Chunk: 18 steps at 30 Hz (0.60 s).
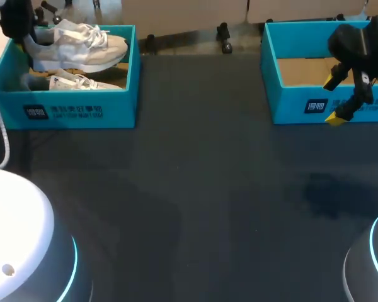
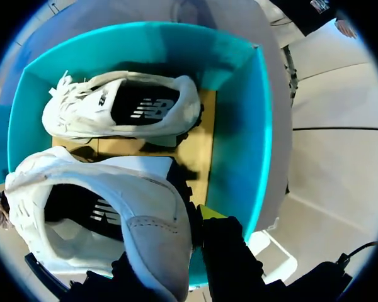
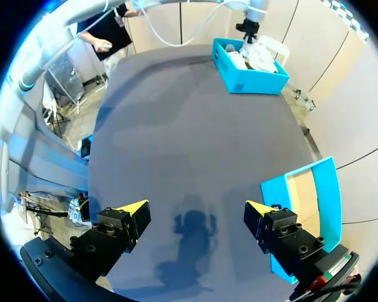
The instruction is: Take the shoe out of the shoebox, open the shoe tongue, remove and reinsert the insole, then place the shoe into the shoebox
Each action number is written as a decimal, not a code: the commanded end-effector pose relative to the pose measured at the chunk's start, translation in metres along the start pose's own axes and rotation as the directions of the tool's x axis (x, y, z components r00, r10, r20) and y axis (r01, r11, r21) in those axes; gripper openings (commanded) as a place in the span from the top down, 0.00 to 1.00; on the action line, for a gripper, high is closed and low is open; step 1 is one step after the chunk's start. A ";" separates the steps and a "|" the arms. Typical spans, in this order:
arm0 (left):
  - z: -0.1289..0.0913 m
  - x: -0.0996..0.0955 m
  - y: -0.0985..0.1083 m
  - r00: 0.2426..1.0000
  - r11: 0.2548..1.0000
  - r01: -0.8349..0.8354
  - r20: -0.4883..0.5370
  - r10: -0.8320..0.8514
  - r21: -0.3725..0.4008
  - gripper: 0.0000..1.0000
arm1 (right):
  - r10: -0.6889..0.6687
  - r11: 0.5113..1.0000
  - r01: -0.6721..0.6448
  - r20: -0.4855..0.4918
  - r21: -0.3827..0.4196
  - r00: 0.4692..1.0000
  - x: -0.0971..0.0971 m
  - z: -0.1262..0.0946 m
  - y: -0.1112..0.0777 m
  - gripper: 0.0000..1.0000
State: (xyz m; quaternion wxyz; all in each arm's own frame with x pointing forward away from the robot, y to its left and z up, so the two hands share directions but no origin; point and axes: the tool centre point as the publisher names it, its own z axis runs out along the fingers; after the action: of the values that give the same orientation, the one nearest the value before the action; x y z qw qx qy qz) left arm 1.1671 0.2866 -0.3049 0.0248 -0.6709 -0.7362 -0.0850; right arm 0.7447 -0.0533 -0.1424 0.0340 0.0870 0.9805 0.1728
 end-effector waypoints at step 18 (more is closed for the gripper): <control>0.052 -0.007 0.029 1.000 1.000 -0.016 0.000 0.016 0.015 1.00 | 0.001 1.000 -0.001 -0.002 0.003 1.000 -0.001 0.001 0.001 0.00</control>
State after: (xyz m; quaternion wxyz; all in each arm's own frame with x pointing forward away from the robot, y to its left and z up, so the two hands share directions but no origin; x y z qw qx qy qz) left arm 1.1885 0.2883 -0.3488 0.0255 -0.6757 -0.7317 -0.0864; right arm 0.7447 -0.0532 -0.1424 0.0340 0.0870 0.9805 0.1728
